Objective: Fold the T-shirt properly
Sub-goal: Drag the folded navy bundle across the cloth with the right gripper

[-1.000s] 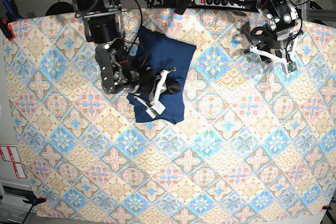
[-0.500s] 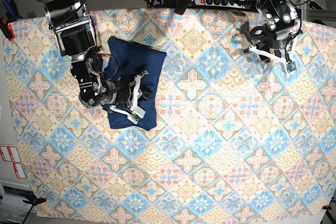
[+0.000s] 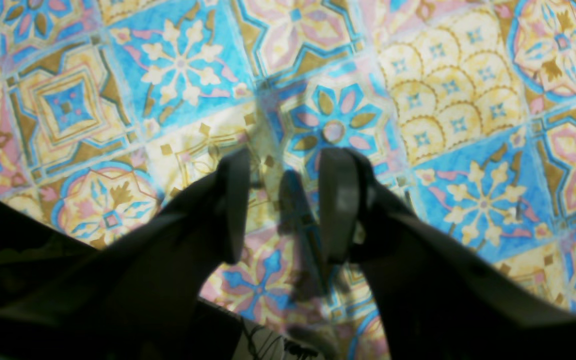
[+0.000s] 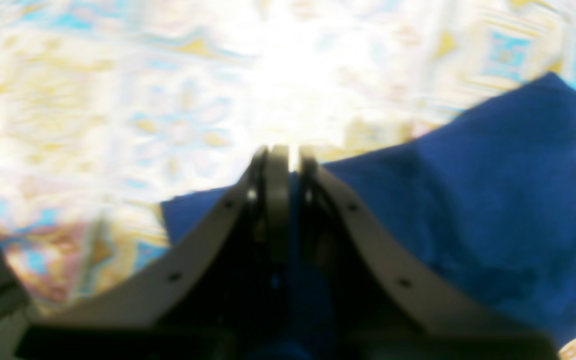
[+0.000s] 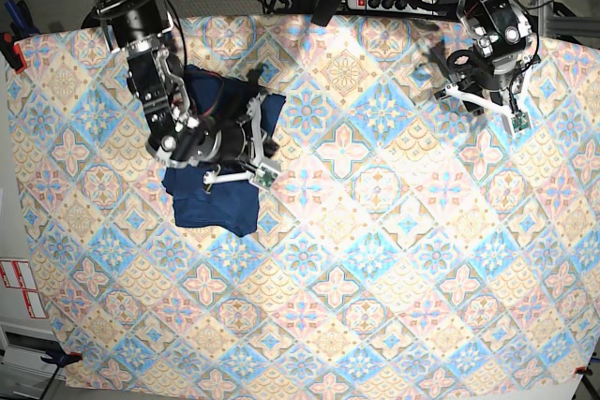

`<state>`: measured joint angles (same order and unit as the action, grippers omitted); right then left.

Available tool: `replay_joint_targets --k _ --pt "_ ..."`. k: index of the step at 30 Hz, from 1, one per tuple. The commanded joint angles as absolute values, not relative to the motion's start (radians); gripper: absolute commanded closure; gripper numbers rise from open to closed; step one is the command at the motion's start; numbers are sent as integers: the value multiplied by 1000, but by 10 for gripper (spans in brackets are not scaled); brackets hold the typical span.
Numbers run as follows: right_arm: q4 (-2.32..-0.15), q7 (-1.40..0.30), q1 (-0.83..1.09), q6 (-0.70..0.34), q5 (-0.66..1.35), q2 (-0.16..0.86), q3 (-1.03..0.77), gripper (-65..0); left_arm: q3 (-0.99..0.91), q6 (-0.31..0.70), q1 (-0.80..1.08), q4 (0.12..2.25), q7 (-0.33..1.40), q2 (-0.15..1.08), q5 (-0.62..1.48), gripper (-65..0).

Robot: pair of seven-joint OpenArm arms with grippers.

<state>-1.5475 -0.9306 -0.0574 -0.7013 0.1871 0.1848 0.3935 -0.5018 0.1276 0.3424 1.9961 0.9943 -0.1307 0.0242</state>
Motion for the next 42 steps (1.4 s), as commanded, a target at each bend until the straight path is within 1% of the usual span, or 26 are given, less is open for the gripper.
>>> replay_joint_targets --k 1,6,11,19,23,27,34,42 --pt "-1570 -917 -61 -698 194 177 389 -28 -503 128 334 2008 977 -127 27 -226" --pt "-1567 -914 -2 -698 193 171 389 -28 -501 128 320 1988 977 -127 27 -226" --pt "-1515 -915 1 -698 191 171 389 -28 -501 128 308 1960 977 -128 27 -226" --pt "-1274 -905 -1 -698 188 170 380 -28 -479 128 298 1957 977 -127 27 -226" --pt "-1216 -862 -5 -698 188 180 378 -28 -479 128 297 1957 977 -128 27 -226" --pt "-1178 -849 -25 -698 186 229 377 -28 -479 128 295 1957 977 -128 27 -226" --pt "-1181 -848 -47 -698 186 329 377 -28 -479 128 295 1957 977 -128 27 -226" --pt "-1173 -846 -119 -698 188 375 375 -28 -467 128 294 1957 977 -128 27 -226"
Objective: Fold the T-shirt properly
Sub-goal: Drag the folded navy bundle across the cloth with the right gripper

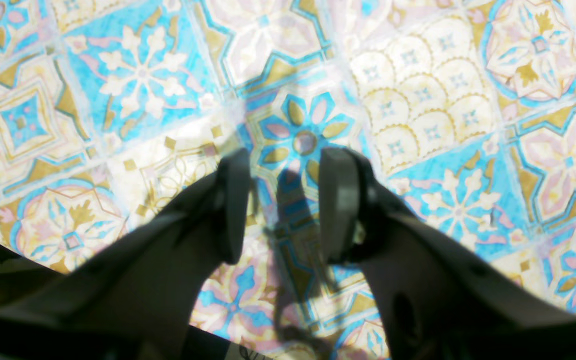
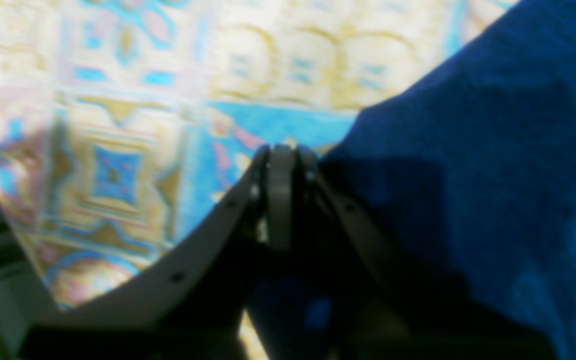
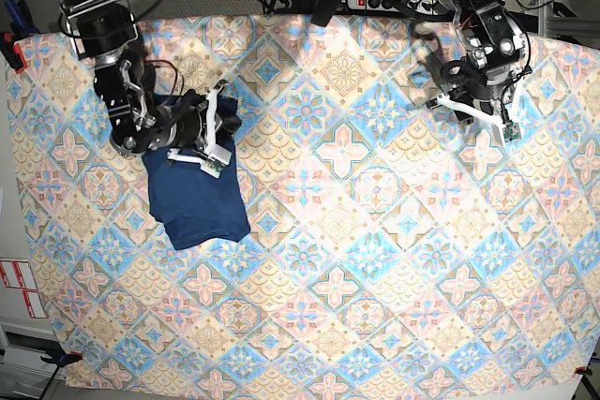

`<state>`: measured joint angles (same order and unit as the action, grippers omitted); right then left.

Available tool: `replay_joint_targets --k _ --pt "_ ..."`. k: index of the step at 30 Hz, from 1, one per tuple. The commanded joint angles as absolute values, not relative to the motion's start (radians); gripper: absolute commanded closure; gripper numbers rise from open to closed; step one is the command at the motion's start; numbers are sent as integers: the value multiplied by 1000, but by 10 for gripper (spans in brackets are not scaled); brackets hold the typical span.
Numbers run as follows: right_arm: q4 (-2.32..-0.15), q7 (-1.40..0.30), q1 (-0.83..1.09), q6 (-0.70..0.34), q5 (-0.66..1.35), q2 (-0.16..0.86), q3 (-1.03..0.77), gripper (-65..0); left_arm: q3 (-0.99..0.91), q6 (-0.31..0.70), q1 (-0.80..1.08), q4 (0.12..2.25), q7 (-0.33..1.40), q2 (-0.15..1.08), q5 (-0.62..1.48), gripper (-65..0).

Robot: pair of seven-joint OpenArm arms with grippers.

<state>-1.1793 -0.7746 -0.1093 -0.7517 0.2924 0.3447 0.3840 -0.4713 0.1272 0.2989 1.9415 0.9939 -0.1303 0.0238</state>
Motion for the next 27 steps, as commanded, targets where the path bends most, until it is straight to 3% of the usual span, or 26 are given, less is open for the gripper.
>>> replay_joint_targets --k 1,15,22,27 --pt "-1171 -846 -127 -698 188 381 375 -28 -456 128 294 1957 977 -124 27 -226" --pt "-1072 -786 -208 -698 188 383 377 -28 -447 128 303 1957 977 -128 27 -226" --pt "-1319 -822 -139 -698 194 383 374 -27 -447 130 331 1962 977 -130 28 -226" --pt "-1534 -875 10 -698 194 383 252 -27 -447 131 374 1977 977 -128 30 -226"
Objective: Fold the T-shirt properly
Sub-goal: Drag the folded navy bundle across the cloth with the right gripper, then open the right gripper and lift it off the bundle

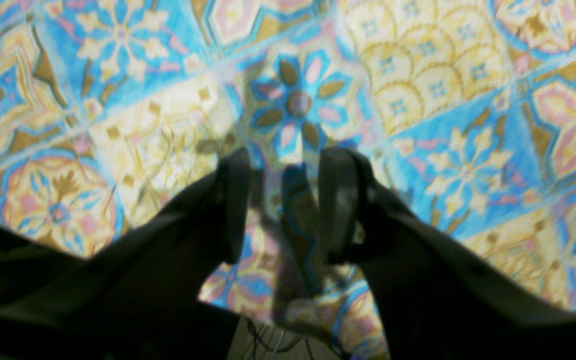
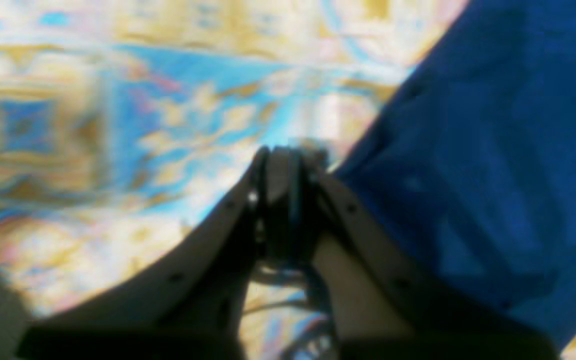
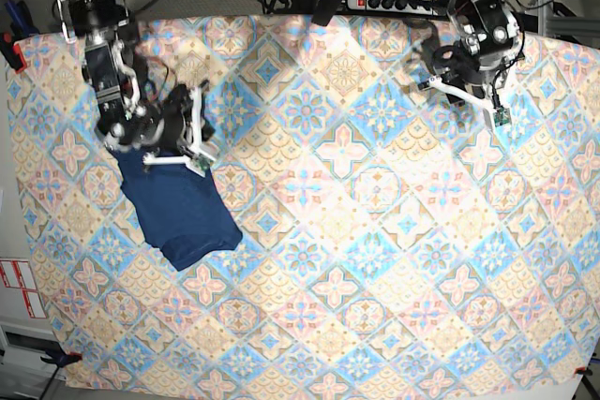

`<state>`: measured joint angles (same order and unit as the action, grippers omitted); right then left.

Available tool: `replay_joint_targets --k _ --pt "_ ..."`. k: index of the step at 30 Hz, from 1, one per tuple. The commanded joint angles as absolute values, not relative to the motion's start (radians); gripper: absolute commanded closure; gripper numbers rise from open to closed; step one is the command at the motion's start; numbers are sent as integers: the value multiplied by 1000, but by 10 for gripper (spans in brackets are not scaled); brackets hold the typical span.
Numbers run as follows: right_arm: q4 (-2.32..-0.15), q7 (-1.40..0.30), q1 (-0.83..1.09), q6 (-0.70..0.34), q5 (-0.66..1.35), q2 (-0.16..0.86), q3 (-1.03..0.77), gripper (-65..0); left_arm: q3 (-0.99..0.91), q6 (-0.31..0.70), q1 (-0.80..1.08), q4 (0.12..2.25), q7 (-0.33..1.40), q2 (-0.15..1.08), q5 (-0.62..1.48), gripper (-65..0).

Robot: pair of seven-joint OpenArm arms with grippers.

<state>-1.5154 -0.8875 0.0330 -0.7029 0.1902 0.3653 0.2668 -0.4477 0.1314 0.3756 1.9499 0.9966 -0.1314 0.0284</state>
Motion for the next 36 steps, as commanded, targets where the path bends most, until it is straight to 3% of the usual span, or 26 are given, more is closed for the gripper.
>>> replay_joint_targets --k 1,15,20,24,36 --pt "-1575 -875 48 -698 194 381 219 -27 -447 131 389 1980 977 -128 31 -226" --pt "-1807 -863 397 -698 194 381 -85 -27 -447 131 568 2005 977 -93 232 -226" --pt "-1764 -863 343 -698 193 381 -108 -27 -452 131 595 2003 977 -93 252 -226" --pt "-1612 -863 246 -698 193 381 -105 -27 -450 131 593 2003 977 -93 252 -226" --pt "-1310 -765 85 -698 191 360 42 -27 -449 131 587 2003 977 -93 252 -226"
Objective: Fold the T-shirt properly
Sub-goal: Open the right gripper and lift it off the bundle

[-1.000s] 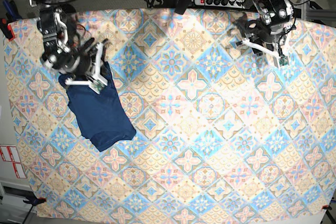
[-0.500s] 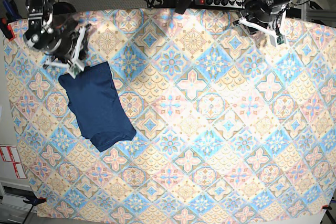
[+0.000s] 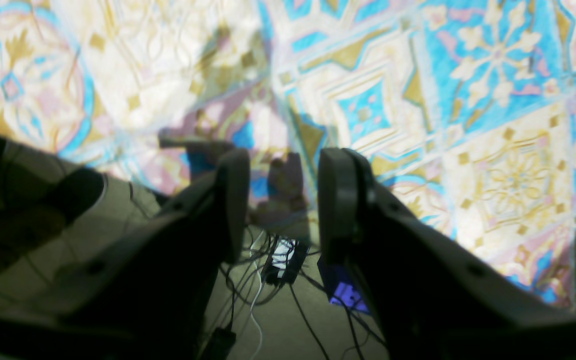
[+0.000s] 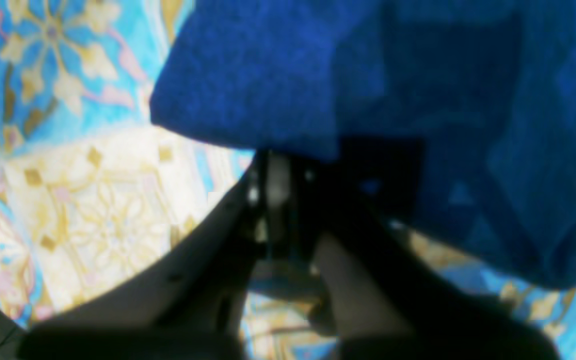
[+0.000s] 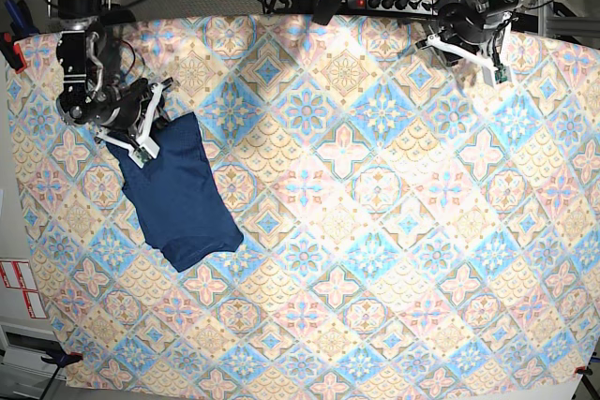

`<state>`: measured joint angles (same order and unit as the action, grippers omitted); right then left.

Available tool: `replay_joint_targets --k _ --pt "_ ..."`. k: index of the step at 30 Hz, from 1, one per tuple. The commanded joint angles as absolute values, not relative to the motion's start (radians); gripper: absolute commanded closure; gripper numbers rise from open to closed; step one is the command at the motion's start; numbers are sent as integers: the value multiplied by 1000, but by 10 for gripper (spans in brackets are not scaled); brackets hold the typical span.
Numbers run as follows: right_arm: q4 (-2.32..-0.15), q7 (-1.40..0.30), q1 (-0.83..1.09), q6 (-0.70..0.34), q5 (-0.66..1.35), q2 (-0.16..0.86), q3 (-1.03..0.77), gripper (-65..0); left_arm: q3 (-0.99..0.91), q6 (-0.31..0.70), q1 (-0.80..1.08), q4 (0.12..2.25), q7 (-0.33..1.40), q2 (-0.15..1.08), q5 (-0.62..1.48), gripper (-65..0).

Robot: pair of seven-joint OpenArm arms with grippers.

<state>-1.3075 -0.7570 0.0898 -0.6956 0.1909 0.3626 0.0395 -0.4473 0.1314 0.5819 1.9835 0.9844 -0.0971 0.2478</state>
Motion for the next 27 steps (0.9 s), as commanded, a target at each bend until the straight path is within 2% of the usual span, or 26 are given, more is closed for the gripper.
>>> replay_joint_targets --k 1,8,15,20,27 --pt "-1308 -765 79 -698 189 343 44 -27 -449 131 587 2003 977 -93 252 -226" --pt "-1308 -774 74 -698 188 254 56 -27 -449 131 587 2003 977 -93 252 -226" --pt "-1348 -774 90 -698 188 262 47 -27 -450 131 595 2003 977 -93 252 -226" --pt "-1509 -779 222 -698 193 303 13 -26 -449 131 630 2005 977 -93 255 -226" --pt "-1724 -809 449 -698 193 308 -148 -26 -447 131 725 2034 977 -77 257 -226"
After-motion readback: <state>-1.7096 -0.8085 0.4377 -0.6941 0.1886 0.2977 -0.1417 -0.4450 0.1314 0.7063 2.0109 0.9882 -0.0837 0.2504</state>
